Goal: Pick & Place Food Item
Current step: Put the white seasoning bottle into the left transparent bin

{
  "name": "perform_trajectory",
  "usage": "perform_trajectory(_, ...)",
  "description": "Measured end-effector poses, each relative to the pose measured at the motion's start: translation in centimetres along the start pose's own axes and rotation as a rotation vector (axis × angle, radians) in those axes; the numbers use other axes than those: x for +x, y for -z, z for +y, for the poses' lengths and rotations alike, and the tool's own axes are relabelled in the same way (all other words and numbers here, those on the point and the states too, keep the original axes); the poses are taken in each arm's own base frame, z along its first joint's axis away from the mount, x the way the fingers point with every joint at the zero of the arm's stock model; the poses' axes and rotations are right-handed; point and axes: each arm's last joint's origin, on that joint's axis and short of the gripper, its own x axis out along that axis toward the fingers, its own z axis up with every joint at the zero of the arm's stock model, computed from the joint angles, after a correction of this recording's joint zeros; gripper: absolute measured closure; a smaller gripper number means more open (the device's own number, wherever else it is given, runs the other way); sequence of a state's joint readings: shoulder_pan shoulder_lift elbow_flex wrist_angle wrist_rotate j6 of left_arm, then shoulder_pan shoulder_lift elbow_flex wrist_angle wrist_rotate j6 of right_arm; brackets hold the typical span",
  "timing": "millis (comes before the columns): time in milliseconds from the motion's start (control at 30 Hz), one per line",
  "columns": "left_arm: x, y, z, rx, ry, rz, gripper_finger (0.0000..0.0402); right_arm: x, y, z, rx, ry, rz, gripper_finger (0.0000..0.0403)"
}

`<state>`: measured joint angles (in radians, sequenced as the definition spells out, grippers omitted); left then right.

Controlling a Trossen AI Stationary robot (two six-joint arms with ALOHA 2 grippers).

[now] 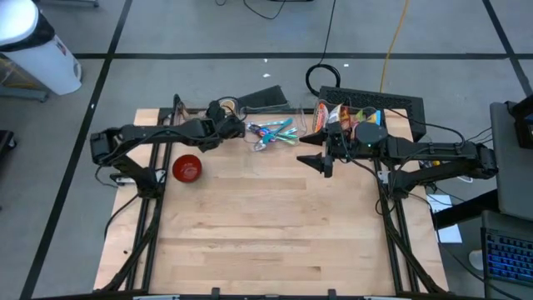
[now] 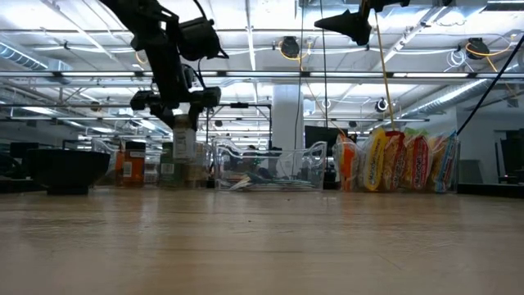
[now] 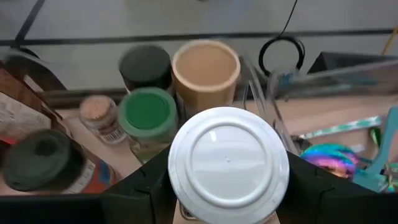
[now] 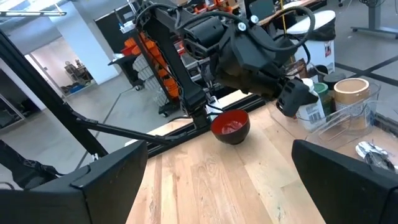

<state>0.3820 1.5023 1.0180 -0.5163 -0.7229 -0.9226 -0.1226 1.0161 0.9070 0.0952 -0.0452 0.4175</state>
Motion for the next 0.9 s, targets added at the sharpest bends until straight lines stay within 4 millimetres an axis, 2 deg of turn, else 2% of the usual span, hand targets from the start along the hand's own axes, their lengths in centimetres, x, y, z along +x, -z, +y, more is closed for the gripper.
perform_trajectory(367,1.8,1.6,-0.7,0.018,-0.025,0.062,0.0198,0.0,0.0,0.0,0.030,0.001,0.002,0.0009)
perform_trajectory(900,3.0,2.6,-1.1,0.024,-0.054,0.092,0.0198,0.0,0.0,0.0,0.069,0.001,0.003,0.0009)
